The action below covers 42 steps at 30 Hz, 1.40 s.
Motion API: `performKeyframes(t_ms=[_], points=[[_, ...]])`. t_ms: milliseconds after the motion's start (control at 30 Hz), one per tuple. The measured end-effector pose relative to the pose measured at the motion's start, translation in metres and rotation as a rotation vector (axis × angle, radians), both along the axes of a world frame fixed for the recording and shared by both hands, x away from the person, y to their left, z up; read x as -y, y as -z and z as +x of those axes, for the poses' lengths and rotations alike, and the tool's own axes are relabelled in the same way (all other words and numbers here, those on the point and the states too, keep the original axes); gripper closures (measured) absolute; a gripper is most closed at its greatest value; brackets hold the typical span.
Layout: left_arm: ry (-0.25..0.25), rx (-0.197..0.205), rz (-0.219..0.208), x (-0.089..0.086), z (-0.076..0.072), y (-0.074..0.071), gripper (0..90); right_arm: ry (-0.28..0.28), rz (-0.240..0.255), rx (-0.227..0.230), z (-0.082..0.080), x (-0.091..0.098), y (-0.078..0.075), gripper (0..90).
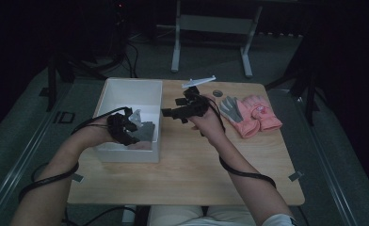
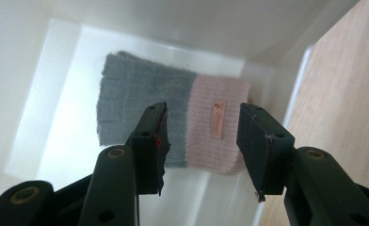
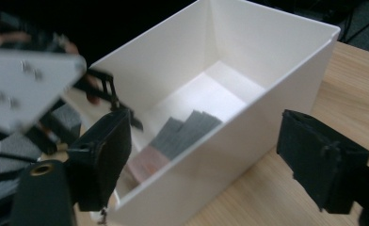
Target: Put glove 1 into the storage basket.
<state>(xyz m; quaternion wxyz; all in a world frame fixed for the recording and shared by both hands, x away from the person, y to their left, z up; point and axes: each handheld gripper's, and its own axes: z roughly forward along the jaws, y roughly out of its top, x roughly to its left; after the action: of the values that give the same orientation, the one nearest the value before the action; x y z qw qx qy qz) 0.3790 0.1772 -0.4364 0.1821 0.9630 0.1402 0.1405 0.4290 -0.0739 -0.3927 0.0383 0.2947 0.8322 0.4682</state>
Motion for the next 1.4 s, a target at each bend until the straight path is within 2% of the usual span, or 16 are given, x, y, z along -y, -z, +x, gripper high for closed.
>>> performKeyframes(t_ms=[100, 133, 167, 300, 333, 367, 433, 533, 633, 800, 900, 967, 1067, 1133, 1333, 1400], points=[[-0.002, 0.01, -0.013, 0.004, -0.002, -0.008, 53.1, -0.01, 0.011, 0.021, -0.004, 0.009, 0.001, 17.4], [-0.005, 0.008, -0.049, 0.008, -0.003, -0.015, 53.2, -0.011, 0.008, 0.025, -0.009, 0.019, 0.003, 17.4], [-0.005, 0.008, -0.067, 0.011, -0.003, -0.019, 53.3, -0.006, 0.004, 0.029, -0.01, 0.024, 0.004, 17.5], [-0.004, 0.025, -0.111, 0.027, -0.006, -0.031, 55.6, 0.007, -0.002, 0.05, -0.014, 0.042, 0.007, 17.9], [-0.004, 0.025, -0.111, 0.027, -0.006, -0.031, 55.6, 0.007, -0.002, 0.05, -0.014, 0.042, 0.007, 17.9], [-0.01, 0.039, -0.126, 0.035, -0.007, -0.034, 55.6, 0.012, 0.002, 0.052, -0.014, 0.047, 0.008, 17.4], [-0.015, 0.051, -0.124, 0.045, -0.008, -0.036, 56.7, 0.029, 0.001, 0.061, -0.015, 0.06, 0.009, 13.9], [-0.014, 0.064, -0.13, 0.063, -0.01, -0.039, 56.7, 0.049, 0.01, 0.069, -0.015, 0.075, 0.011, 13.7], [0.005, 0.053, -0.142, 0.078, -0.01, -0.039, 56.7, 0.08, 0.017, 0.06, -0.015, 0.093, 0.015, 14.0], [0.016, 0.039, -0.181, 0.105, -0.017, -0.035, 56.4, 0.123, 0.016, 0.047, -0.017, 0.122, 0.022, 13.7], [0.012, 0.037, -0.19, 0.119, -0.02, -0.03, 51.8, 0.149, 0.031, 0.049, -0.018, 0.144, 0.026, 13.3], [0.009, 0.03, -0.205, 0.128, -0.021, -0.024, 47.7, 0.167, 0.018, 0.054, -0.02, 0.156, 0.03, 12.5], [0.016, 0.012, -0.226, 0.138, -0.021, -0.014, 44.9, 0.194, 0.004, 0.024, -0.02, 0.169, 0.036, 12.5], [0.003, -0.001, -0.248, 0.143, -0.021, -0.007, 40.2, 0.2, 0.002, 0.013, -0.021, 0.176, 0.041, 12.3], [-0.017, -0.02, -0.311, 0.154, -0.025, 0.009, 24.3, 0.242, -0.068, 0.025, -0.025, 0.194, 0.056, 11.0], [-0.016, -0.022, -0.301, 0.157, -0.026, 0.016, 14.4, 0.239, -0.069, 0.028, -0.027, 0.202, 0.061, 14.9]])
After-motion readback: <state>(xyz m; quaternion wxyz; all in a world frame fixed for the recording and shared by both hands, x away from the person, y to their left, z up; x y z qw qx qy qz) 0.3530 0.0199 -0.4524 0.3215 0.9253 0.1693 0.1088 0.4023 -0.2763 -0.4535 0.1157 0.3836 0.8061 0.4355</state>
